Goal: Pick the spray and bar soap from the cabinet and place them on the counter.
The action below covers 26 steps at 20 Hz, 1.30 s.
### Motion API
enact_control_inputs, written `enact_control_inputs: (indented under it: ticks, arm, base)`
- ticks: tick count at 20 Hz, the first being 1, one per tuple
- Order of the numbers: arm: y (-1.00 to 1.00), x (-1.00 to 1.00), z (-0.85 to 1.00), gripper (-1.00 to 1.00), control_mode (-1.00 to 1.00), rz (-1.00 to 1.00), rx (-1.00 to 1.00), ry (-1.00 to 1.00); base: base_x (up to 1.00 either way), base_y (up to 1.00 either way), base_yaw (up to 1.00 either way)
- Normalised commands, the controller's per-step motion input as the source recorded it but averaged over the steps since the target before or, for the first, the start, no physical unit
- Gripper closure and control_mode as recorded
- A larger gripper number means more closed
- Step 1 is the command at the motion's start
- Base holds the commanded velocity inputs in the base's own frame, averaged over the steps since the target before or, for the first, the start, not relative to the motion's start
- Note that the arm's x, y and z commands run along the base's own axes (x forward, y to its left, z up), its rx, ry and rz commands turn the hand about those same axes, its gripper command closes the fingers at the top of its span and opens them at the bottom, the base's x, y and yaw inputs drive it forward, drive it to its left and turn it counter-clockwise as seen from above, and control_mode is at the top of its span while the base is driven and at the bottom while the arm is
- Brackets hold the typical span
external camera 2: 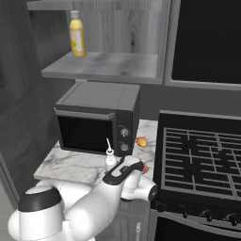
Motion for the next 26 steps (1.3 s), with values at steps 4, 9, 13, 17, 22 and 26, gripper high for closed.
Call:
enact_control_inputs:
  ticks: [4,9,13,17,22,26]
  arm:
    - [-0.04,0.07,-0.24,1.0,-1.0,0.02,0.0,-0.05]
    - [-0.01,0.01,-0.31,1.0,-1.0,0.01,-0.03,-0.04]
    - [0.0,0.0,-0.15,1.0,-1.0,0.01,0.0,-0.07]
    - [0.03,0.0,-0.02,1.0,-1.0,0.01,-0.02,0.0]
    - [0.02,0.0,-0.05,1.0,-1.0,0.01,-0.1,0.02]
    - [0.01,0.04,-0.12,1.0,-1.0,0.0,-0.11,0.05]
  base:
    - [0.0,0.0,0.0]
    - [0.0,0.0,0.0]
    - [0.0,0.0,0.0]
    - [0.0,0.0,0.0]
    - [0.0,0.0,0.0]
    - [0.0,0.0,0.0]
